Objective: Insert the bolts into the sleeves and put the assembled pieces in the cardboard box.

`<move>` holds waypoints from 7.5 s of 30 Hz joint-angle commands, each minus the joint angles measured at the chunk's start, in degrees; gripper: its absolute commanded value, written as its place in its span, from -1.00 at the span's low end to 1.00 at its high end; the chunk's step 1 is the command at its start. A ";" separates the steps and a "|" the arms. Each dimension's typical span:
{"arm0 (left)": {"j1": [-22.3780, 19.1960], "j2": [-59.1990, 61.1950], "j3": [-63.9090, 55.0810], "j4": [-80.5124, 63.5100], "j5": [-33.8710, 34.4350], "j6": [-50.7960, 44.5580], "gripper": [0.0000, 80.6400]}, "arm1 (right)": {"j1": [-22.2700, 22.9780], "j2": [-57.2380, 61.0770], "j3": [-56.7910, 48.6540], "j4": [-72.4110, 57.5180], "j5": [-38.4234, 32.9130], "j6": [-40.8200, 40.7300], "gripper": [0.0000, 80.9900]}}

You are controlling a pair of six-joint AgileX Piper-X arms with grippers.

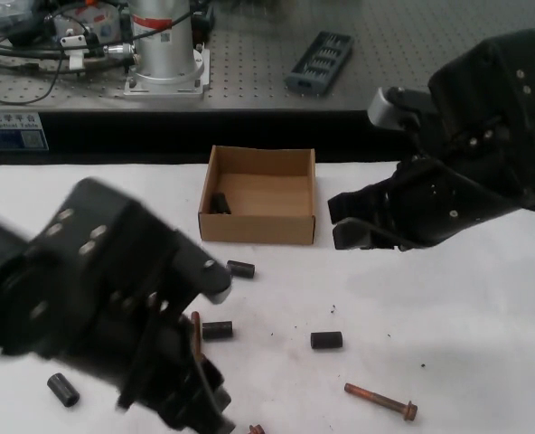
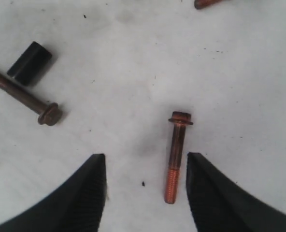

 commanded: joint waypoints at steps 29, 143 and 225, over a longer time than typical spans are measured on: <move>-7.85 9.83 -3.41 1.45 -2.45 0.51 -0.06 | -0.84 -14.63 13.50 -1.68 -2.26 0.36 -0.39; 7.61 -38.66 17.27 -36.97 34.80 -40.10 -0.99 | 8.47 30.22 -21.63 22.37 14.39 -50.36 -0.32; 7.61 -7.53 17.14 -96.15 30.98 -64.77 -0.99 | -3.37 -10.64 23.61 -50.95 -36.21 -15.01 -0.89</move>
